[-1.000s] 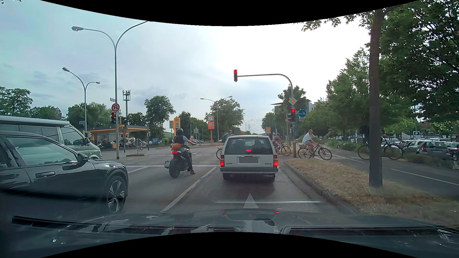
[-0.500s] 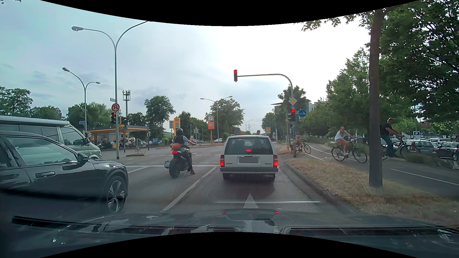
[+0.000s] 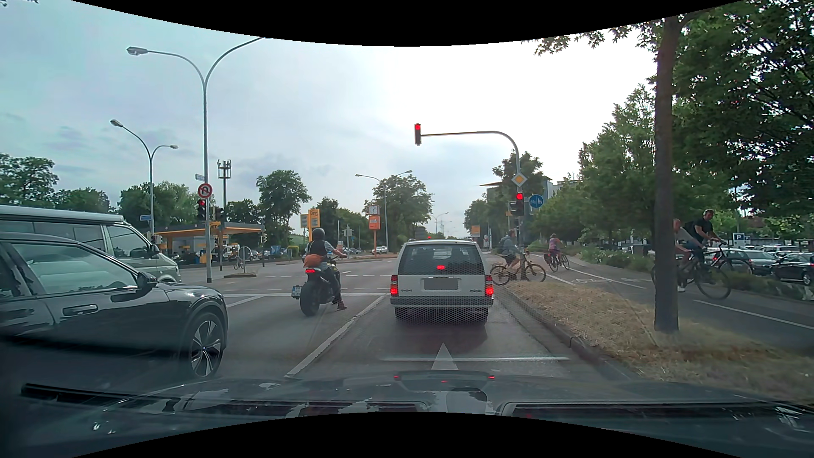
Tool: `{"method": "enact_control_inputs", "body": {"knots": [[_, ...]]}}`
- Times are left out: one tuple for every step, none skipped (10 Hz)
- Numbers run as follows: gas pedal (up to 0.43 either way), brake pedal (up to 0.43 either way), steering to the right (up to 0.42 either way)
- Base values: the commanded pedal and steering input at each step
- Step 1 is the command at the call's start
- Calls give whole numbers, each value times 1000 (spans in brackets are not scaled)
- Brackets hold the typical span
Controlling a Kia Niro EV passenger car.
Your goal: Follow the waypoints while adhering to traffic rules and regulations
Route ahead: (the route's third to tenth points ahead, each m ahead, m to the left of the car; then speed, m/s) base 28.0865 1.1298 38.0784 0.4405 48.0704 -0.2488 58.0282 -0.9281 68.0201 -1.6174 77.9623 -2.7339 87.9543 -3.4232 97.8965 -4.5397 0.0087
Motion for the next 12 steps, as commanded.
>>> {"method": "enact_control_inputs", "body": {"knots": [[0, 0, 11], [0, 0, 11], [0, 0, 11], [0, 0, 11], [0, 0, 11], [0, 0, 11], [0, 0, 11], [0, 0, 11], [0, 0, 11], [0, 0, 11], [0, 0, 11], [0, 0, 11]]}}
